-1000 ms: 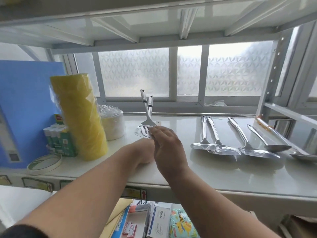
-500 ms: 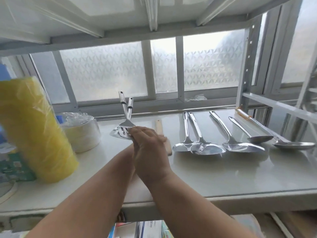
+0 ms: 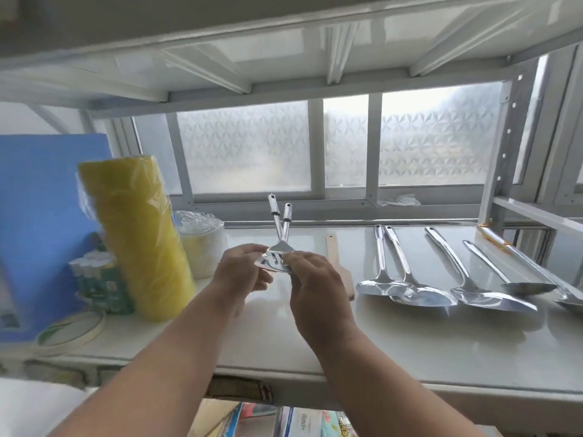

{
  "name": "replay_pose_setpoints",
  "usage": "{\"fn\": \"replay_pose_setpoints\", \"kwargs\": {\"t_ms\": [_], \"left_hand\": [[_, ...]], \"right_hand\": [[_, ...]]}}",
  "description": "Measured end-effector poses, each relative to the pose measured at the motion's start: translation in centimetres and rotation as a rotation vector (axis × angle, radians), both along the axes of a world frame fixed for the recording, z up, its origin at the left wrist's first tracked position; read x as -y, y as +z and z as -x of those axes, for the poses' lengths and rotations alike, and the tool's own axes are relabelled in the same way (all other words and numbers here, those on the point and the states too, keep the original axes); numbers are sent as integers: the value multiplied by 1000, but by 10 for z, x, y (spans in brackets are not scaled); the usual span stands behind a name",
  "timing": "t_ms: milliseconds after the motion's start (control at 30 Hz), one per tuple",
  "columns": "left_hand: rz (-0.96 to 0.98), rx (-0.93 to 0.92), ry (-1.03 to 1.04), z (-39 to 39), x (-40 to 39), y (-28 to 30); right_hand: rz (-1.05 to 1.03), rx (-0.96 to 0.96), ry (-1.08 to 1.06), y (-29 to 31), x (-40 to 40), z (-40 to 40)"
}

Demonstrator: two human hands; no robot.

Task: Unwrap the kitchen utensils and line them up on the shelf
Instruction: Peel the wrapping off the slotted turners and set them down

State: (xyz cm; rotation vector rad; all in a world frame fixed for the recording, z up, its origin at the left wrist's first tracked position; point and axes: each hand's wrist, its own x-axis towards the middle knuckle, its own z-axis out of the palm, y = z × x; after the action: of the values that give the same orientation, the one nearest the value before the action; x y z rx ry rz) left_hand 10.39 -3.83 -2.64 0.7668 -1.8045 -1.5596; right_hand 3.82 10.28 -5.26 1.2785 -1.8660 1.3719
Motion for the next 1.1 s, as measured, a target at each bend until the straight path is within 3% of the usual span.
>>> {"fn": "replay_pose_setpoints", "kwargs": {"t_ms": [100,200,333,433,633,867,1100], "left_hand": [[-261,-54,-141,-35,3,5],[-245,11,-279,-65,-2,-1],[-213,-165,-45,-71,-1,-18],[-190,-166,113,-68,1,-19],[6,14,180,-65,1,-24],[719,351,250,-59,-16,-28],[831,609,210,-54,-7,-36]], "right_hand": [[-101,-58,20,-4,10,-1],[-264,-42,63,-8,18,-1],[-397,-47,79,-11,18,-2],[-411,-19,31,-11,13,-5],[-352,15,-30,-8,2,-5],[-472,49,-96,-6,-5,-10],[-400,69,-72,-8,0,-8]]}}
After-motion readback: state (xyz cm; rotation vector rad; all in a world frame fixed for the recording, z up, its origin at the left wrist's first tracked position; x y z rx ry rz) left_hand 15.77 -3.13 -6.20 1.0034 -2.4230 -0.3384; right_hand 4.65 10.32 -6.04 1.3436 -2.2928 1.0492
